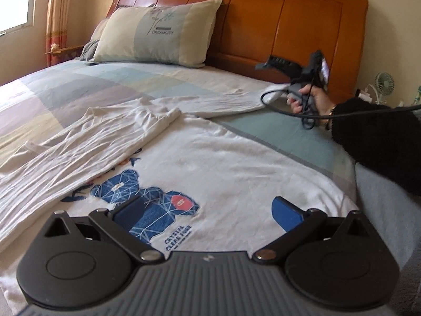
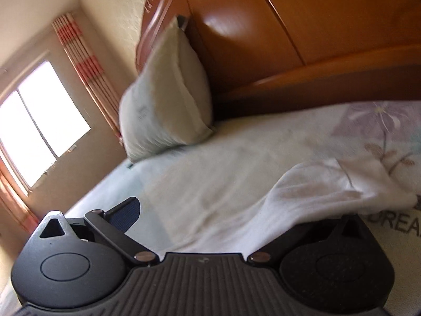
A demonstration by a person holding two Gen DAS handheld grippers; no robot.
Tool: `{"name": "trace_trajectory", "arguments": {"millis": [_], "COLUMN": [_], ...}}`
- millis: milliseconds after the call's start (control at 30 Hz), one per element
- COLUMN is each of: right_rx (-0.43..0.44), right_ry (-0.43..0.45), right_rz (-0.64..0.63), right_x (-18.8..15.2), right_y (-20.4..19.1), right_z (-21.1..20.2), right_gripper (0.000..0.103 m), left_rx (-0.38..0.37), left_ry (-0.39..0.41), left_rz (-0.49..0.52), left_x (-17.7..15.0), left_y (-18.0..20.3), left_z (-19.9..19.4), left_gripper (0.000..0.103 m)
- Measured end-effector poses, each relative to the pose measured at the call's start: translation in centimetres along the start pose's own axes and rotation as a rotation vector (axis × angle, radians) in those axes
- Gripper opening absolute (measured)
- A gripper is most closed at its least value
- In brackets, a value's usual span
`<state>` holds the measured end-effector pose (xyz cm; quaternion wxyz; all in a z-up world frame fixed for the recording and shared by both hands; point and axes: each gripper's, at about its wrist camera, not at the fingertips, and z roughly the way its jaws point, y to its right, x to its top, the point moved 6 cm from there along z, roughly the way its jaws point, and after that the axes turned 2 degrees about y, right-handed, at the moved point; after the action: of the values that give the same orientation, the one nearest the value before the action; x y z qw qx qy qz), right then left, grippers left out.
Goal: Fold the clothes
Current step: 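Roll the right gripper and close it on the sleeve cuff, then lift the sleeve cuff upward with the right gripper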
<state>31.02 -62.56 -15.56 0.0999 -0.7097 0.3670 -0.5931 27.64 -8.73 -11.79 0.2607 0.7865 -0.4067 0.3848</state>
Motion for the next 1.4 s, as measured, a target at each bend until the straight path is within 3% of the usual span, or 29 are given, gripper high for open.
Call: {"name": "trace_trajectory", "arguments": {"millis": [167, 300, 533, 733, 867, 1400], "right_rx": [0.021, 0.022, 0.066, 0.089, 0.098, 0.156], "right_ry": [0.001, 0.003, 0.017, 0.015, -0.007, -0.114], "right_rz": [-0.015, 0.001, 0.026, -0.047, -0.09, -0.236], "right_x": [0.3, 0.4, 1.8, 2.2, 1.5, -1.3], "right_y": [-2.4, -3.8, -7.5, -11.2, -13.3, -20.9], "right_z": [-0.8, -1.1, -1.8, -2.3, -2.2, -1.4], "right_gripper": [0.103, 0.103, 0.103, 0.103, 0.103, 0.103], "left_rx": [0.001, 0.053, 0.043, -0.036, -0.015, 0.037], "left_ry": [0.015, 0.013, 0.113, 0.107, 0.089, 0.14], "left_rz": [-0.007, 0.03, 0.045, -0.015, -0.012, -0.05], "left_x": [0.3, 0.5, 1.8, 1.3, 0.8, 0.8], "left_y": [-0.2, 0.0, 0.4, 0.3, 0.2, -2.3], "left_z": [-0.4, -1.1, -4.5, -4.8, -4.7, -7.0], "left_gripper": [0.102, 0.102, 0.102, 0.102, 0.102, 0.102]}}
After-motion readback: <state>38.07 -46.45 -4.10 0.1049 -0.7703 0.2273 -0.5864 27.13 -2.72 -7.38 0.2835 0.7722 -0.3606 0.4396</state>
